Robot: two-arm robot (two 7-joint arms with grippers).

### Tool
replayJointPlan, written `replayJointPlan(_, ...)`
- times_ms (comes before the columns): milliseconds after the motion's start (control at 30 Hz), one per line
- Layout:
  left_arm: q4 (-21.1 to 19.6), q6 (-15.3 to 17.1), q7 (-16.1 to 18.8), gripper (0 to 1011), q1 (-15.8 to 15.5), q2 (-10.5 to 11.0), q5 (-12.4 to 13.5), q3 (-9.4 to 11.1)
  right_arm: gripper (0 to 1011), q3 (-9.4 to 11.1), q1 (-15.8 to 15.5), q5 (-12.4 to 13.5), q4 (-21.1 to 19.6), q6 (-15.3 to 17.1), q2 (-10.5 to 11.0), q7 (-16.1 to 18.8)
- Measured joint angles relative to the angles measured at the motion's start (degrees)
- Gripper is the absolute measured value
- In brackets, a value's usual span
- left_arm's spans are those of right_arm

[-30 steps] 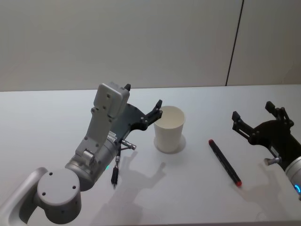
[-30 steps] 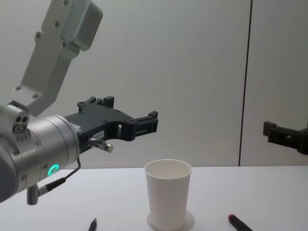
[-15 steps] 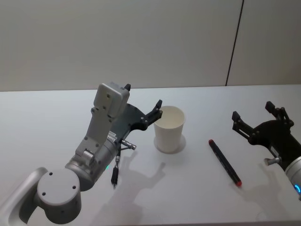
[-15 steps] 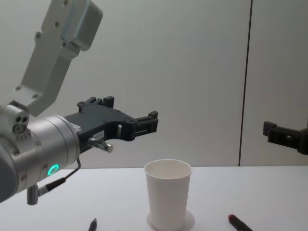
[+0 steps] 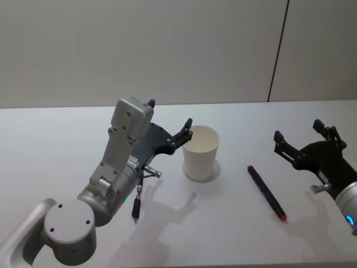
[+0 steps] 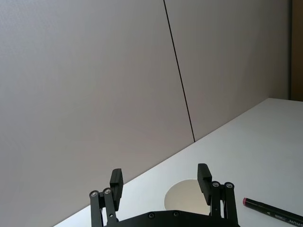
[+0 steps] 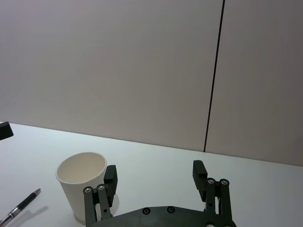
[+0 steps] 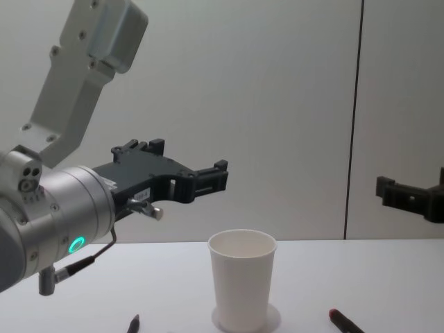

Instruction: Place the pen into the pen holder.

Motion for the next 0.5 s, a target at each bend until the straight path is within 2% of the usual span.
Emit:
replayJointPlan(233,0.00,0.00,0.00,1000,0.00,0.00,0.00,0.00,1001,-0.18,1.97,-0.59,2.15,2.00,-1.19,-0.06)
replayJointPlan(500,0.00,0.00,0.00,999,0.00,0.00,0.00,0.00,1001,-0.64,4.87,-1.89,5.70,6.05,-3.07,-0.55)
